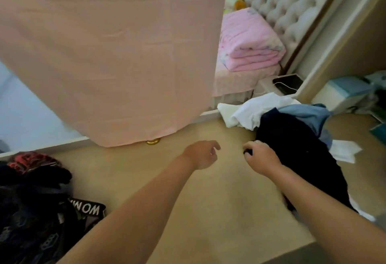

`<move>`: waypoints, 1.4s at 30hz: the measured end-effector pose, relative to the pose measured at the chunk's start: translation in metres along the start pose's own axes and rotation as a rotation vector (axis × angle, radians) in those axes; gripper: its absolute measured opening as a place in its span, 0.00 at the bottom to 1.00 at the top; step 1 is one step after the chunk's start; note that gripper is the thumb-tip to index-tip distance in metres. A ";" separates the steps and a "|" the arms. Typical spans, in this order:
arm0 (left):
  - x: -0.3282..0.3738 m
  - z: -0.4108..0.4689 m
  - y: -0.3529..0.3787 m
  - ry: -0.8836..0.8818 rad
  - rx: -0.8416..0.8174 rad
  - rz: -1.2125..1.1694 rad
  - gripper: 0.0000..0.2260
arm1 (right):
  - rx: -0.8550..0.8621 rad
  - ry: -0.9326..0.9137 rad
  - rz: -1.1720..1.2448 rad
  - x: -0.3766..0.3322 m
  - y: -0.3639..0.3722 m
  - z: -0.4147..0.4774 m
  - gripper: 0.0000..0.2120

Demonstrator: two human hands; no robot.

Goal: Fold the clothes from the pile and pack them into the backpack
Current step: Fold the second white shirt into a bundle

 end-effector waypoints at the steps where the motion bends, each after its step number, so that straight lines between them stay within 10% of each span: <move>1: 0.016 0.016 0.002 0.007 -0.017 0.000 0.16 | 0.077 -0.015 -0.090 0.015 -0.014 0.006 0.16; 8: 0.095 0.103 0.017 0.036 -0.018 -0.009 0.21 | 0.174 0.325 -0.236 0.106 -0.056 0.040 0.48; 16: 0.141 0.148 0.029 0.119 0.099 0.015 0.36 | 0.339 -0.191 0.076 0.123 -0.075 0.051 0.03; 22: 0.161 0.167 0.035 0.189 -0.098 0.246 0.31 | 0.033 -0.237 0.286 0.116 -0.083 0.043 0.10; 26: 0.164 0.181 0.034 0.095 -0.248 0.211 0.23 | 0.256 -0.235 0.156 0.120 -0.110 0.069 0.06; 32: 0.157 0.213 -0.014 0.031 0.304 0.119 0.21 | 0.125 0.166 -0.057 0.163 -0.134 0.123 0.38; 37: 0.175 0.229 -0.009 0.209 0.116 0.112 0.32 | 0.174 0.168 -0.101 0.161 -0.121 0.128 0.11; 42: 0.191 0.225 -0.009 0.288 0.085 0.156 0.21 | 0.444 -0.169 0.033 0.130 -0.135 0.103 0.16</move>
Point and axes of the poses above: each hand's wrist, its own z-axis towards the middle knuckle, its own y-axis out of the palm, x = y × z, the point moved 4 cm from there along z, towards the middle knuckle, and after that the axes turned 11 degrees about z, right-handed, at the moved point
